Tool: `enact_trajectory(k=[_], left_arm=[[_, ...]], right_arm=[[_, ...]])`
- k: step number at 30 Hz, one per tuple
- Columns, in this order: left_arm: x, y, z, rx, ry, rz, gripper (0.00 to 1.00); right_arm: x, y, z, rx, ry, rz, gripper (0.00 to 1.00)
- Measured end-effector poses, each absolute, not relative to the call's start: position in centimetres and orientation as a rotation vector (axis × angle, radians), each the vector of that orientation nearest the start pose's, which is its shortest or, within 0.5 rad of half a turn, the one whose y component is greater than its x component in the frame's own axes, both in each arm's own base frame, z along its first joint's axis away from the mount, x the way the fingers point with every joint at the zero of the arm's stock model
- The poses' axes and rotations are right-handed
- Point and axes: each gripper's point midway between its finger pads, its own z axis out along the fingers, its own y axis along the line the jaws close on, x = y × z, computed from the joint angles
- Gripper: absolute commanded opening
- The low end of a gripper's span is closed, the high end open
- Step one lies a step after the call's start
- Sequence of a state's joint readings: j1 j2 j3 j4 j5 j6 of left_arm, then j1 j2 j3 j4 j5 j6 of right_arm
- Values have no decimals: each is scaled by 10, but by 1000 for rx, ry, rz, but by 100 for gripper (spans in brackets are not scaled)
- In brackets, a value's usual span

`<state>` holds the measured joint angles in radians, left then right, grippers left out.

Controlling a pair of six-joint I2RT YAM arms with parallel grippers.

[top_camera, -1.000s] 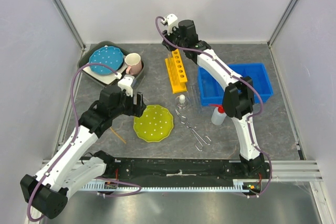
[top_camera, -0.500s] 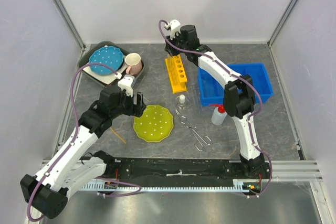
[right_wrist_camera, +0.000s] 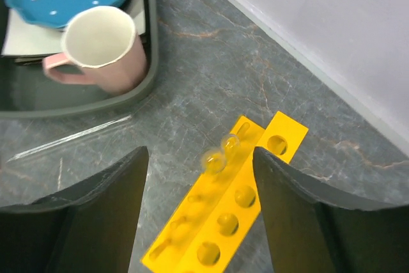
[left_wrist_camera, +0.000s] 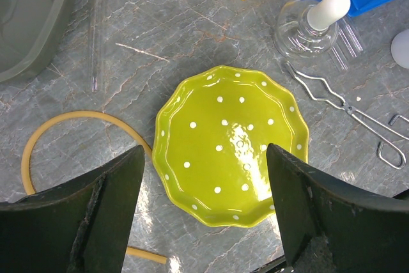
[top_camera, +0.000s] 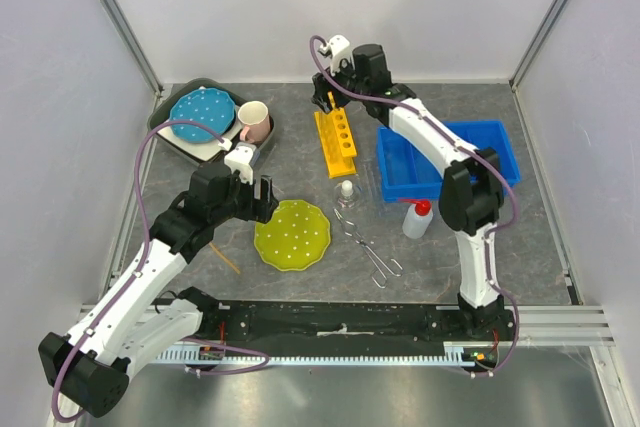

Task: Organize the chemistry lab equipment

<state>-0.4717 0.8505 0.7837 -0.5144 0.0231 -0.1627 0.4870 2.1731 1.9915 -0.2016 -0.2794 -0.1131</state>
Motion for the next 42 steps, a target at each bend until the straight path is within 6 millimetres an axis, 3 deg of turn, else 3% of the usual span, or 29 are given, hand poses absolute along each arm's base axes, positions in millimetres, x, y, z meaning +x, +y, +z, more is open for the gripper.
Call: enact_trajectory(k=[1,4,8,11,14,18,20,28,30,33,36,42], left_arm=[[245,-137,184,349,2150,-391,84],[245,-137,184,348,2151,-390,84],[247,-135,180,341,2167,-385,84],[250,-134,171,334,2205,-389,82],[253,-135,160,334,2254,-397,80],[253,-145,150,345,2315,-444,79],[254,-152,147,347,2337,-483,78],[258,-168,131,325,2419,-568,77],[259,-168,122,322,2446,-563,76],[264,-170,109,319,2501,-543,69],[282,-173,96,314,2562,-492,60],[341,-169,73,329,2624,-266,50]], right_arm=[[529,333,228,-781,1805,527,88],[503,324,265,-822,1748,559,98],[450,308,316,-890,1653,629,98],[404,294,338,-943,1604,685,98],[363,281,334,-992,1596,730,98],[307,259,294,-1062,1648,762,98],[290,248,276,-1078,1673,770,98],[279,204,200,-979,1835,793,98],[280,196,189,-952,1868,796,98],[285,185,189,-916,1871,781,98],[290,178,198,-892,1843,756,98],[290,174,214,-886,1787,733,98]])
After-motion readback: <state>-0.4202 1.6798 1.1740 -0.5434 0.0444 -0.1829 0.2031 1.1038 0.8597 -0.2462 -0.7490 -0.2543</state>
